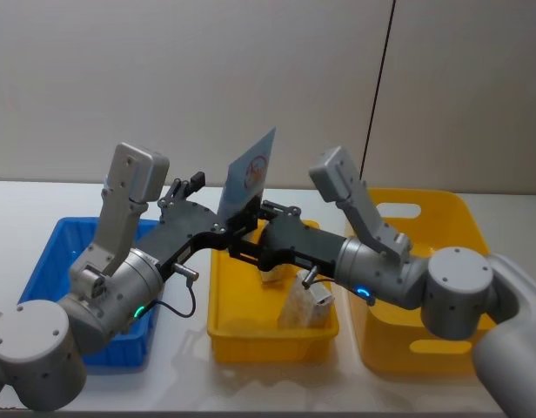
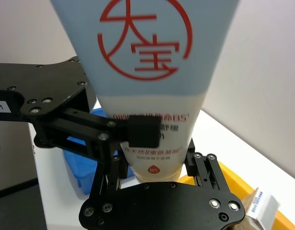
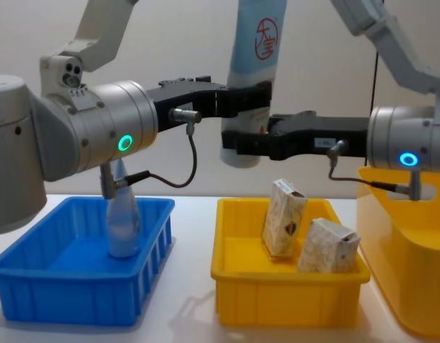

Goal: Bimanual collaborative sorting of washing and personal care products

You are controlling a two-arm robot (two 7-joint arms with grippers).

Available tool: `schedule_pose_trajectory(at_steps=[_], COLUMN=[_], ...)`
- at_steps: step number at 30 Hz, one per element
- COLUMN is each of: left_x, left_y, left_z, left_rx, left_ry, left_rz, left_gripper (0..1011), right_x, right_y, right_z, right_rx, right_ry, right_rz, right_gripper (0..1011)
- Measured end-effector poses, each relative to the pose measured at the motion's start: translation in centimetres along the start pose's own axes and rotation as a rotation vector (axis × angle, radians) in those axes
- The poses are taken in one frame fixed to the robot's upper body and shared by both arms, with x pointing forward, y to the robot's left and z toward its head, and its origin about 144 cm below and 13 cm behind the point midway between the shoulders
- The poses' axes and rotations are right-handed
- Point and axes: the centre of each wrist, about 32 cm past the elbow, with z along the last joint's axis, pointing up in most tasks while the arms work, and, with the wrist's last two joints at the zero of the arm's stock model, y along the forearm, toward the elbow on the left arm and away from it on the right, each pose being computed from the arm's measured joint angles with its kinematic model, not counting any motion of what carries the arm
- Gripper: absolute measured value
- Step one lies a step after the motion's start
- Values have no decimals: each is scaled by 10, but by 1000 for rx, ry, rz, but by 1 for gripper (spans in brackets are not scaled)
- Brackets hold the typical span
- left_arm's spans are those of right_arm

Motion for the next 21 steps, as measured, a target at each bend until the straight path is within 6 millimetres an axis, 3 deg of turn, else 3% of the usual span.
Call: schedule_pose_trajectory(at_steps=[21], left_x=[0], left_y=[0], left_z=[0], left_rx=[0], left_ry=[0], left_rz=[1], left_gripper=[1001], right_x=[3], right_y=[-32], right_z=[-2], right_rx=[21], right_ry=[24], right_rz=[-151], right_gripper=[593])
